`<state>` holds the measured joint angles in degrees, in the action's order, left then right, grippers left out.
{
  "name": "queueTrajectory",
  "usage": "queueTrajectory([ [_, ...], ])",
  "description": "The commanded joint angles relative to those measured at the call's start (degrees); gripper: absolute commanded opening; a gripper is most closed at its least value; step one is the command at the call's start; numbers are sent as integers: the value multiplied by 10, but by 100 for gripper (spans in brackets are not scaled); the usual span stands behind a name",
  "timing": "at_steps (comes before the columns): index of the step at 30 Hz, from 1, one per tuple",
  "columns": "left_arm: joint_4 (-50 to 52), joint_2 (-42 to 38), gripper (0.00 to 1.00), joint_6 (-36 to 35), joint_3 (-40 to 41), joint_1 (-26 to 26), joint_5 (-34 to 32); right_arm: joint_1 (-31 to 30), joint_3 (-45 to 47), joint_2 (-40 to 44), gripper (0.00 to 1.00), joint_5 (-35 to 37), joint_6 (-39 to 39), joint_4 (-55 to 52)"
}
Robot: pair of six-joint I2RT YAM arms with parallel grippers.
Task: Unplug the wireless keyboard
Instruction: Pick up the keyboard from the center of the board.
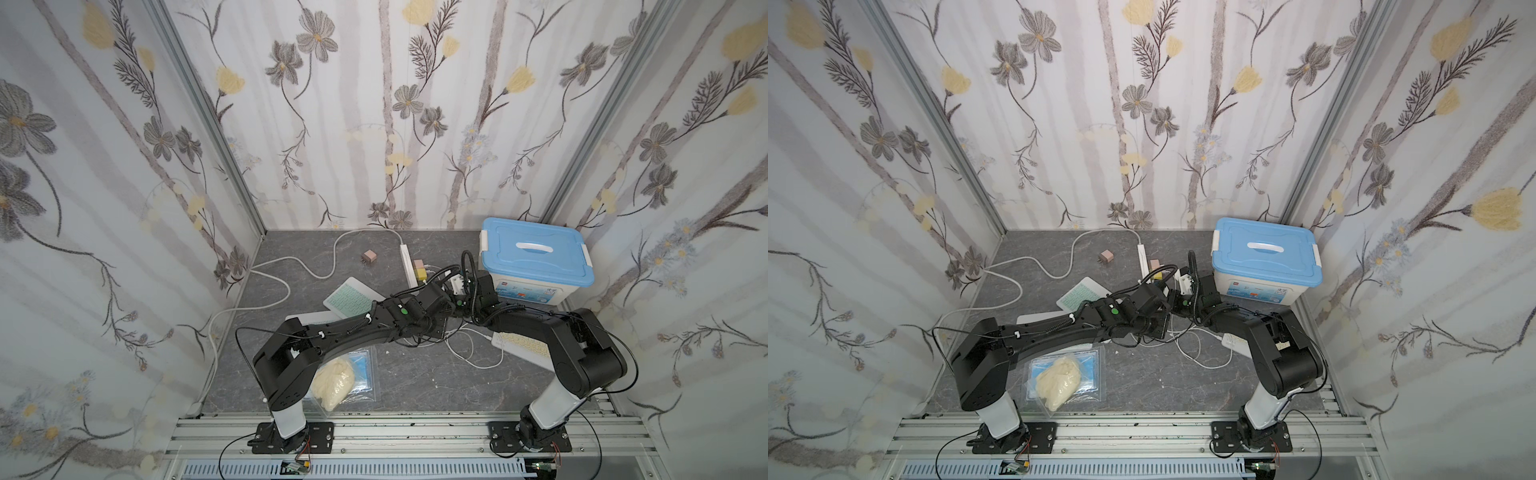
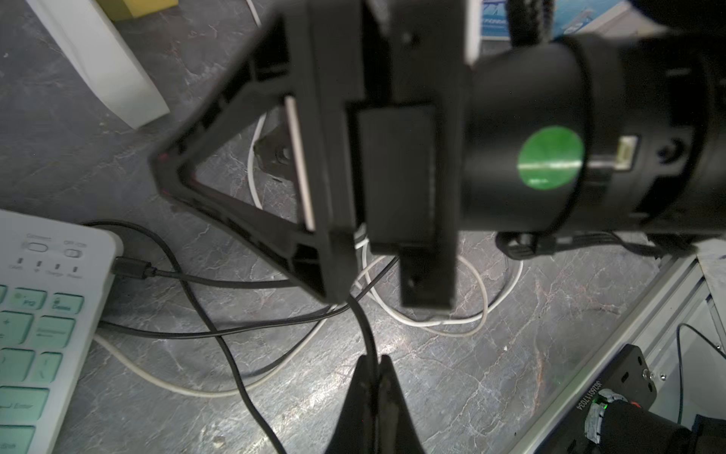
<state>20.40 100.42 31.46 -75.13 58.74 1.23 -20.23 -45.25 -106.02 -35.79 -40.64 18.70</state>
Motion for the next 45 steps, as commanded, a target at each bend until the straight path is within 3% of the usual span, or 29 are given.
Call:
queueTrajectory([
  [1, -18, -9, 0, -2, 0, 13, -20, -1, -6, -16, 61, -12, -1, 35],
  [18, 46, -68, 0, -51, -29, 20, -101, -28, -47, -48, 61, -24, 9, -10],
  [32, 43, -79, 0, -59, -27, 21, -100, -66, -48, -97, 60, -68, -79, 70],
  [37, 43, -77, 0, -58, -25, 20, -100, -68, -40, -109, 57, -87, -110, 106],
  [42, 40, -70, 0, -58, -29, 20, -95, -72, -37, -116, 41, -106, -129, 135],
  [45, 37, -66, 0, -57, -31, 20, -92, -76, -37, -123, 39, -112, -133, 142],
])
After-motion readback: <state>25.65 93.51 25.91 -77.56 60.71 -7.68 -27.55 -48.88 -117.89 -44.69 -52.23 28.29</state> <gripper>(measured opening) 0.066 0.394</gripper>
